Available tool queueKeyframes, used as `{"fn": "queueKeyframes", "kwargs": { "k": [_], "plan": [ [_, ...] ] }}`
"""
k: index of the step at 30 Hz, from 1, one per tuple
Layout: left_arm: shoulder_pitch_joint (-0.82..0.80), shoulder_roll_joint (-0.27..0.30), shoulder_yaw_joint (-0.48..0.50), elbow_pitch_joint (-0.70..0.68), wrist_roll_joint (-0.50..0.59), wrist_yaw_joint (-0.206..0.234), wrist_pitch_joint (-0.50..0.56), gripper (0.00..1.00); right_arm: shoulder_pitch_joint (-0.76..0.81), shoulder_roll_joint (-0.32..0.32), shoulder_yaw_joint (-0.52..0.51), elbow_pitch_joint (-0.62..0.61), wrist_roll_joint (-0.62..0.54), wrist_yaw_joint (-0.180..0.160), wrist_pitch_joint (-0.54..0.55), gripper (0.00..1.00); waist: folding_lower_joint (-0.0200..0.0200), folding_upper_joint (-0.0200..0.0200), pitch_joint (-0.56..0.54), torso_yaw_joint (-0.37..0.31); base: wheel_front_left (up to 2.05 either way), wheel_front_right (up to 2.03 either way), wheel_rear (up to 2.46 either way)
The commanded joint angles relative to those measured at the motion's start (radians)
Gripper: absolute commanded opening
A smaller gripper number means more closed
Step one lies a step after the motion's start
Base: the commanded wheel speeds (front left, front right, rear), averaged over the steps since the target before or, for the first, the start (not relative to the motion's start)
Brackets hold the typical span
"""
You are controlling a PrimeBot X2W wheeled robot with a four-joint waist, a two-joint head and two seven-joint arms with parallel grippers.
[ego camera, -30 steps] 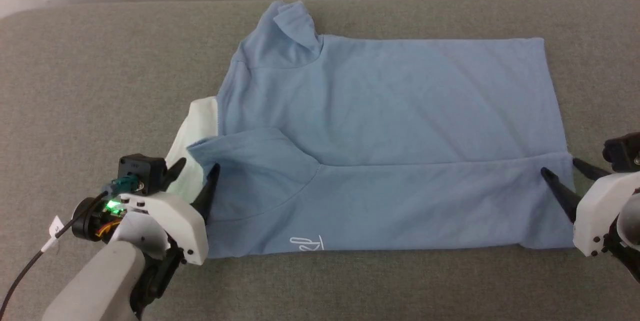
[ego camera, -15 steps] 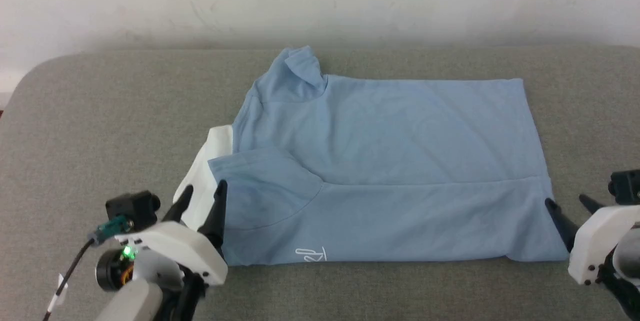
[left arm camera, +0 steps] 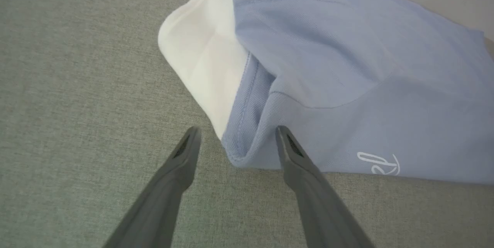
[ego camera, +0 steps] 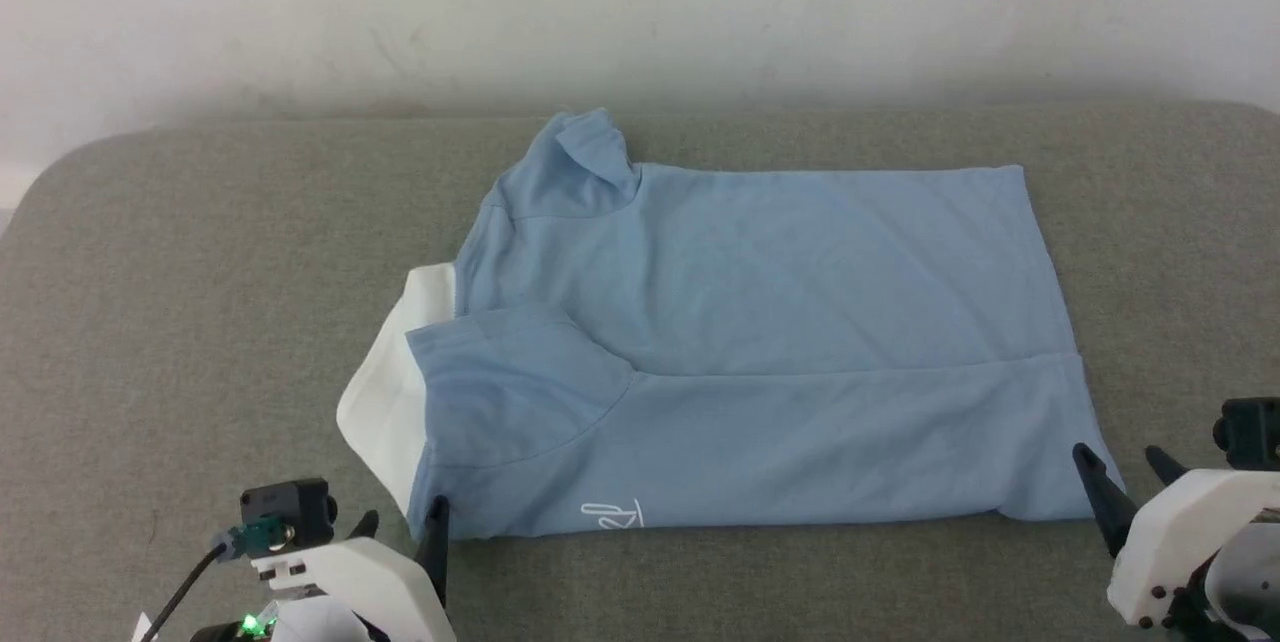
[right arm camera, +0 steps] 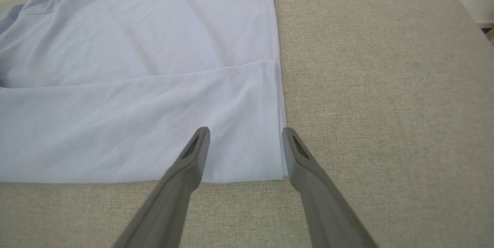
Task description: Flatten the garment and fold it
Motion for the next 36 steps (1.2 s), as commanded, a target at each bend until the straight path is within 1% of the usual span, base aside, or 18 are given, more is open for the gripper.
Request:
{"fn": "queueKeyframes", "kwargs": {
  "k": [1,9,12,14,15,16,17,21,26,31,36],
  "plan": [
    [0.005,0.0,0.002,0.005,0.008,0.013,0.003,1.0,0.011,0.005,-0.008,-0.02,-0.012,-0.001,0.009,1.0,0.0001,0.0,0.017,-0.01,0.0,0.0,0.0],
    [-0.027,-0.016,-0.008,0.095,0.014,0.039,0.026,1.0,0.005,0.018,-0.026,-0.093,-0.032,-0.001,0.031,1.0,0.0001,0.0,0.084,-0.033,0.0,0.0,0.0],
    [-0.041,-0.034,-0.007,0.134,0.002,0.029,0.024,1.0,0.002,0.022,-0.031,-0.103,-0.036,-0.001,0.032,1.0,0.0001,0.0,0.098,-0.035,0.0,0.0,0.0],
    [-0.045,-0.041,-0.018,0.164,-0.003,0.013,0.032,1.0,0.001,0.022,-0.034,-0.107,-0.04,-0.001,0.034,1.0,0.0001,0.0,0.102,-0.035,0.0,0.0,0.0],
    [-0.047,-0.046,-0.025,0.178,-0.009,0.001,0.039,0.41,0.001,0.022,-0.036,-0.107,-0.042,-0.001,0.035,1.0,0.0001,0.0,0.102,-0.034,0.0,0.0,0.0],
    [-0.049,-0.05,-0.03,0.188,-0.015,-0.012,0.042,0.25,0.001,0.021,-0.038,-0.107,-0.044,-0.001,0.036,1.0,0.0001,0.0,0.1,-0.033,0.0,0.0,0.0],
    [-0.05,-0.056,-0.034,0.196,-0.021,-0.025,0.044,0.0,0.002,0.019,-0.041,-0.106,-0.049,-0.001,0.038,1.0,0.0001,0.0,0.096,-0.03,0.0,0.0,0.0],
    [-0.059,-0.077,-0.04,0.209,-0.032,-0.069,0.018,0.0,0.003,0.004,-0.052,-0.091,-0.078,-0.001,0.045,1.0,0.0001,0.0,0.07,-0.013,0.0,0.0,0.0],
    [-0.073,-0.081,-0.035,0.177,-0.016,-0.096,-0.041,0.0,-0.005,0.014,-0.067,-0.035,-0.1,-0.001,0.055,1.0,0.0001,0.0,0.048,0.019,0.0,0.0,0.0],
    [-0.081,-0.065,-0.031,0.104,0.002,-0.096,-0.061,0.0,-0.039,0.028,-0.085,0.072,-0.124,-0.001,0.059,1.0,0.0001,0.0,0.061,0.039,0.0,0.0,0.0],
    [-0.081,-0.051,-0.033,0.049,0.012,-0.085,-0.055,0.0,-0.083,0.043,-0.114,0.176,-0.152,-0.001,0.043,1.0,0.0001,0.0,0.081,0.053,0.0,0.0,0.0]
  ]
}}
